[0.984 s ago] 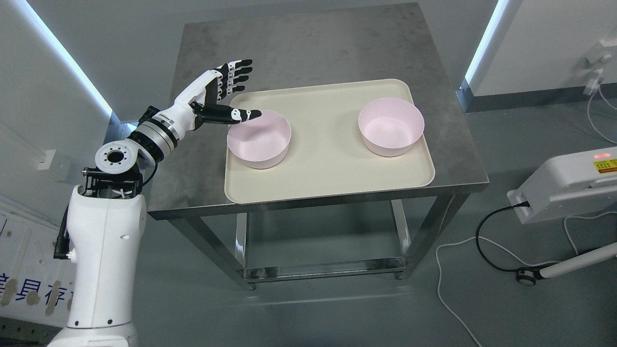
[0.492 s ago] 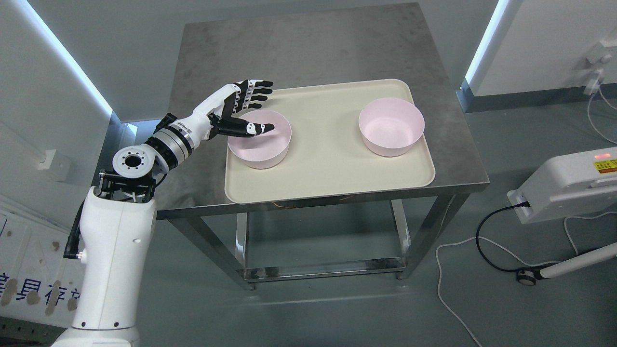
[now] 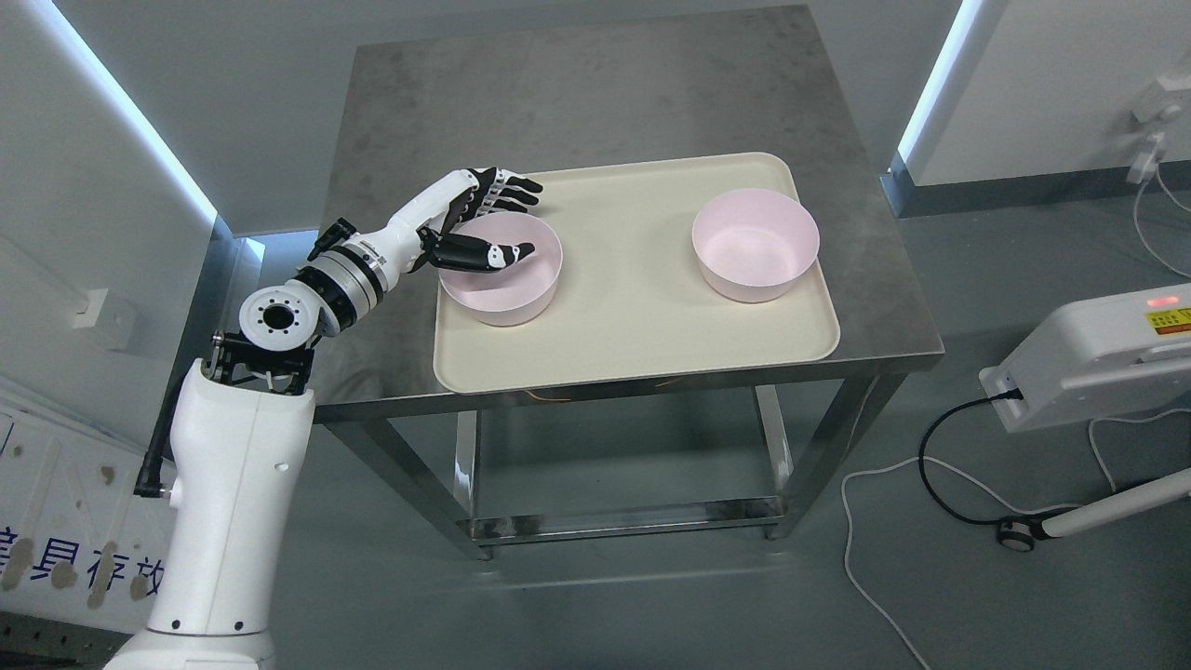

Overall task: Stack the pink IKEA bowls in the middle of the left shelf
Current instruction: 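Lower the left hand and grip the rim of the pink bowl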

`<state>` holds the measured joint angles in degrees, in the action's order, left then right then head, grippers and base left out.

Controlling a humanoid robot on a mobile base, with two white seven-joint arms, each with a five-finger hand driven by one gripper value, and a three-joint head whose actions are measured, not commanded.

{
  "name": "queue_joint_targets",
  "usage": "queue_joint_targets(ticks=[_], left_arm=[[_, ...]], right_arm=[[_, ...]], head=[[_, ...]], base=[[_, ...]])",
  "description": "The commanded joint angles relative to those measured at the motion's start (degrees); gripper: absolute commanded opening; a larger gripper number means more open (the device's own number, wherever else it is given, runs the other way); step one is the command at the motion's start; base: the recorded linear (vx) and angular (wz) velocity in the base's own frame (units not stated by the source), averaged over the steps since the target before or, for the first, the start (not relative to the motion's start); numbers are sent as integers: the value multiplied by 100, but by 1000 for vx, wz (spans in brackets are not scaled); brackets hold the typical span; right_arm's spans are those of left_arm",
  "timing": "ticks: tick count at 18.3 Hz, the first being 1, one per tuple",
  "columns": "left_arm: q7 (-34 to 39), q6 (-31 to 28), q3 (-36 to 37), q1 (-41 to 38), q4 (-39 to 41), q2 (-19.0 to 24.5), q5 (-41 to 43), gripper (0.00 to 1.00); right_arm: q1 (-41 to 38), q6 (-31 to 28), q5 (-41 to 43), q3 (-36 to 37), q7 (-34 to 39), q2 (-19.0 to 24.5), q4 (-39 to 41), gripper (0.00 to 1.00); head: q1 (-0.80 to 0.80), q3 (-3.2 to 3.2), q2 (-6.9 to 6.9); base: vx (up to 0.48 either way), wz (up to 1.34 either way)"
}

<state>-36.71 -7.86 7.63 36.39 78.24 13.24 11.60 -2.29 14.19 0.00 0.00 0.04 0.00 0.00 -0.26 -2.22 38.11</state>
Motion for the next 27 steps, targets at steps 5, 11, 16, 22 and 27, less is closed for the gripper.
queue_joint_targets(ticks=[5,11,16,22,27], left_arm=[[6,530,238,26,-124,-49,685,32],[6,1057,335,26,-133,-49,773,16],[6,1488,327,9,-133,-58,773,1],[-12,1568,151,237,-81,-329,729,0],[-21,1507,133,693,-63,-812,729,0]], right_arm=[[0,-4,9,26,-4,-100,100,100],[0,-4,9,26,-4,-100,100,100],[0,-4,9,26,-4,-100,100,100],[0,-4,9,26,-4,-100,100,100],[0,-4,9,26,-4,-100,100,100]], head=[[0,0,0],[0,0,0],[0,0,0],[0,0,0],[0,0,0]], base=[[0,0],[0,0],[0,0],[0,0],[0,0]])
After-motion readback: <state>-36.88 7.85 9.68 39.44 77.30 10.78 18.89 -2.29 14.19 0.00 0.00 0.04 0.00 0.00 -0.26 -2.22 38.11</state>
